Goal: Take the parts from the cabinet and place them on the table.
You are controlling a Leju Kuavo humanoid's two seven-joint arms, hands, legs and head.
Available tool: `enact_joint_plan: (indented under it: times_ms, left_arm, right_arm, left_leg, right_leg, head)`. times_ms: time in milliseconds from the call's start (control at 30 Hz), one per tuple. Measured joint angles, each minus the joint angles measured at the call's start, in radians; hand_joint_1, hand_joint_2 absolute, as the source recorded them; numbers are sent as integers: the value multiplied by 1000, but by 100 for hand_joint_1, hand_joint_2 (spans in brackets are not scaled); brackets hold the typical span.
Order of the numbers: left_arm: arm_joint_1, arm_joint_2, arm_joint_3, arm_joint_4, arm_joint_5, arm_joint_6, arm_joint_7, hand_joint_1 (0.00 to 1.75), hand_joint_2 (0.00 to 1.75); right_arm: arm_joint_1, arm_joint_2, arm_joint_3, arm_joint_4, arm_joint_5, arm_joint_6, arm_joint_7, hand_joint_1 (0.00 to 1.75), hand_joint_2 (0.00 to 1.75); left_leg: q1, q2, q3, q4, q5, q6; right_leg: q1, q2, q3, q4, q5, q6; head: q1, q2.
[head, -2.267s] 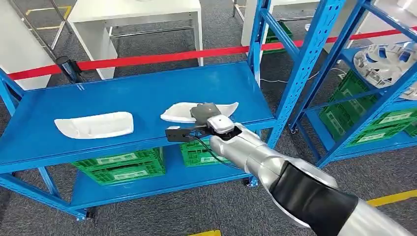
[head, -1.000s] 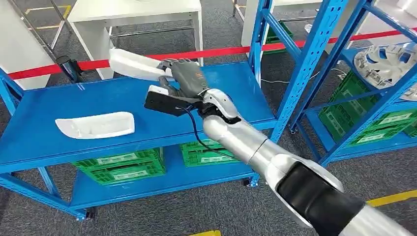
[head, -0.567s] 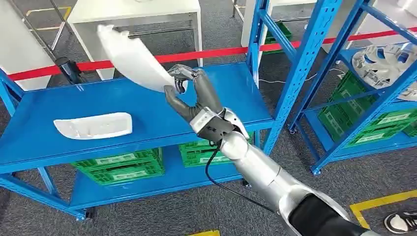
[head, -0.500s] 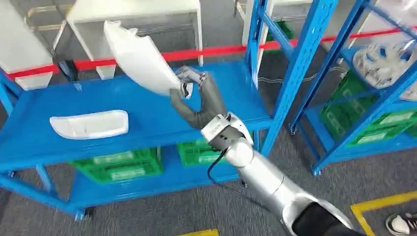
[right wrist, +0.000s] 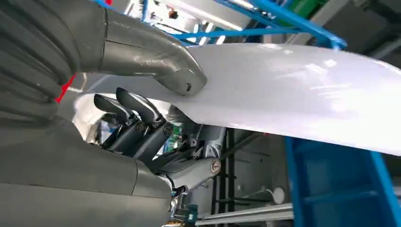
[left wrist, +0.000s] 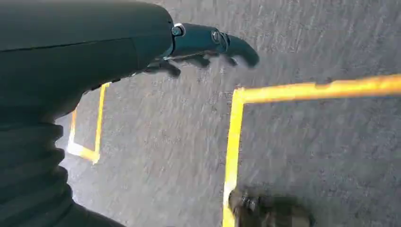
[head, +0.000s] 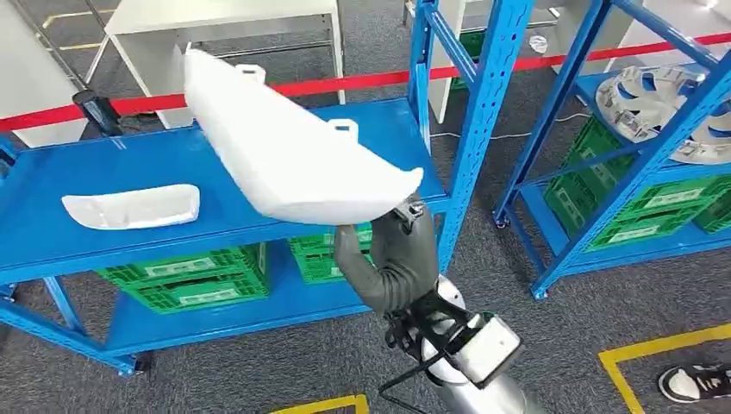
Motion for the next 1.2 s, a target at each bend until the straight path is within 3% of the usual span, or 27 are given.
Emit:
enact_joint_plan:
  times_ms: [67, 100, 133, 167, 233, 267, 300, 333, 400, 433, 467, 500, 600, 633, 667, 733, 767, 800, 867, 900, 933, 967, 1000, 1033, 1100, 1133, 1200]
  left_arm:
    - [1, 7, -3, -3, -6, 2, 6, 0, 175]
    - [6, 6, -3, -3, -5, 7, 9, 0, 175]
    - [8, 6, -4, -2, -5, 12, 12, 0, 175]
    - [10, 9, -4, -3, -5, 18, 16, 0, 175]
    - [17, 10, -5, -4, -4, 21, 24, 0, 175]
    - [20, 10, -5, -4, 0, 21, 30, 0, 175]
    - [22, 10, -5, -4, 5, 22, 38, 0, 175]
    - [23, 9, -5, -3, 8, 23, 48, 0, 175]
    - [23, 5, -5, -3, 16, 24, 61, 0, 175]
    - [22, 4, -5, -3, 17, 24, 73, 0, 175]
    - [22, 4, -4, -3, 19, 24, 85, 0, 175]
    - [22, 0, -4, -2, 23, 24, 90, 0, 175]
    - [21, -4, -2, -2, 48, 24, 65, 0, 175]
    - [21, -4, 1, -2, 54, 22, 56, 0, 175]
    - [21, -8, 1, -1, 58, 19, 52, 0, 175]
    - [20, -11, 2, 0, 61, 12, 44, 0, 175]
    - [18, -11, 2, 0, 60, 8, 40, 0, 175]
    - [16, -11, 2, 0, 58, 6, 40, 0, 175]
    - [12, -11, 2, 0, 56, 0, 44, 0, 175]
    - [11, -12, 2, 0, 56, 0, 45, 0, 175]
    - [8, -12, 2, 0, 56, 0, 46, 0, 175]
    - [3, -14, 2, 0, 58, 0, 45, 0, 175]
    - [0, -17, 2, 0, 58, 0, 44, 0, 175]
    - [-1, -21, 2, 0, 58, 0, 44, 0, 175]
    - [1, -25, 2, 0, 48, 1, 48, 0, 175]
    - [4, -30, 2, 1, 33, 1, 58, 0, 175]
    - [7, -35, 1, 1, 21, 1, 66, 0, 175]
  right_arm:
    - [21, 2, -1, -19, -14, 11, 1, 175, 175]
    - [29, 2, -1, -28, -17, 17, 0, 175, 175]
    - [41, 2, -3, -36, -18, 18, 0, 175, 175]
    - [48, 2, -3, -43, -19, 18, 1, 175, 175]
    - [61, 2, -3, -52, -24, 19, 0, 175, 175]
    - [68, 2, -6, -55, -29, 19, 0, 175, 175]
    - [75, 1, -9, -58, -29, 19, 1, 175, 175]
    - [79, 1, -13, -58, -28, 19, 1, 175, 175]
    - [79, 1, -20, -59, -21, 17, 0, 175, 175]
    - [78, 1, -21, -60, -6, 7, 0, 175, 175]
    - [75, 1, -24, -60, 9, -6, 1, 175, 175]
    - [75, 1, -29, -59, 20, -13, -1, 175, 175]
    - [73, -1, -51, -60, 36, -22, 0, 175, 175]
    - [72, -1, -58, -59, 47, -22, 0, 175, 175]
    - [72, -1, -60, -59, 51, -23, 1, 175, 175]
    - [72, -1, -76, -59, 68, -26, 7, 175, 175]
    - [73, -2, -79, -59, 76, -29, 15, 175, 175]
    - [75, -4, -88, -59, 87, -33, 25, 175, 175]
    - [82, -7, -102, -59, 109, -39, 37, 175, 175]
    - [86, -9, -107, -59, 119, -42, 39, 175, 175]
    - [89, -11, -111, -59, 125, -43, 39, 175, 175]
    - [92, -12, -117, -60, 130, -43, 39, 175, 175]
    - [96, -13, -124, -63, 136, -47, 41, 175, 175]
    - [103, -13, -127, -64, 140, -53, 42, 175, 175]
    - [124, -16, -135, -70, 161, -62, 55, 175, 175]
    - [143, -22, -142, -71, 179, -68, 58, 175, 175]
    - [182, -32, -153, -83, 195, -84, 60, 175, 175]
  left_leg:
    - [-4, -1, -11, -18, 13, 1]
    - [3, 0, -14, -38, 31, 3]
    - [11, 10, -19, -51, 53, 1]
    - [12, 7, -32, -61, 69, 11]
    - [13, 9, -56, -60, 94, 9]
    - [13, 10, -74, -56, 106, 9]
    - [14, 12, -92, -52, 117, 8]
    - [15, 14, -112, -45, 126, 6]
    - [18, 14, -147, -29, 140, -1]
    - [20, 14, -162, -17, 146, -6]
    - [16, 13, -174, -7, 149, -12]
    - [17, 13, -174, -3, 155, -18]
    - [18, 12, -175, -13, 180, -37]
    - [20, 8, -183, -9, 173, -44]
    - [21, 2, -199, 13, 127, -51]
    - [27, -3, -230, 135, 3, -61]
    - [29, -3, -244, 203, -32, -65]
    - [30, -3, -249, 264, -41, -68]
    - [35, -3, -203, 257, 26, -70]
    - [38, -4, -152, 198, 66, -71]
    - [40, -5, -89, 118, 79, -72]
    - [42, -12, -22, 16, 42, -71]
    - [31, -18, 26, -57, 17, -61]
    - [29, -18, 7, -53, 22, -49]
    - [23, -17, 2, -52, 32, -30]
    - [31, -9, -9, -58, 48, -13]
    - [28, -4, -37, -57, 69, 8]
  right_leg:
    - [-5, -2, 3, -17, 24, 12]
    - [1, -1, 2, -29, 37, 20]
    - [1, 2, -7, -21, 18, 24]
    - [1, 1, -16, 3, -40, 30]
    - [-5, -1, -39, 122, -160, 40]
    - [-8, -1, -47, 191, -191, 45]
    - [-9, -2, -45, 232, -186, 49]
    - [-11, -2, -28, 236, -157, 52]
    - [-15, -3, 58, 143, -92, 57]
    - [-16, -6, 132, 50, -90, 58]
    - [-13, -7, 185, -35, -140, 53]
    - [-7, -3, 184, -39, -139, 34]
    - [-6, -2, 169, -51, -125, 11]
    - [-14, -6, 160, -58, -107, 1]
    - [-15, -5, 148, -60, -96, -5]
    - [-16, -5, 120, -59, -72, -10]
    - [-16, -4, 107, -59, -61, -8]
    - [-16, -5, 90, -58, -48, -6]
    - [-18, -6, 64, -56, -24, 1]
    - [-19, -6, 50, -55, -14, 5]
    - [-21, -5, 39, -53, -4, 11]
    - [-21, -4, 33, -52, 5, 18]
    - [-20, -4, 29, -51, 13, 27]
    - [-20, -6, 32, -57, 25, 34]
    - [-22, -5, 33, -69, 44, 48]
    - [-26, -3, 26, -65, 44, 56]
    - [-24, -3, 1, 3, -69, 59]
  head:
    - [0, 0]
    - [-1, 0]
    - [-5, 0]
    - [2, 0]
    - [2, 0]
    - [2, 0]
    - [2, 0]
    - [2, 0]
    - [2, 0]
    - [2, 0]
    - [3, 0]
    - [0, 0]
    - [5, 0]
    - [5, 0]
    - [2, 0]
    - [0, 0]
    - [0, 0]
    - [0, 0]
    - [0, 0]
    - [0, 0]
    - [0, 0]
    - [0, 0]
    - [2, 0]
    - [1, 0]
    - [-1, 0]
    - [-6, 0]
    - [-3, 0]
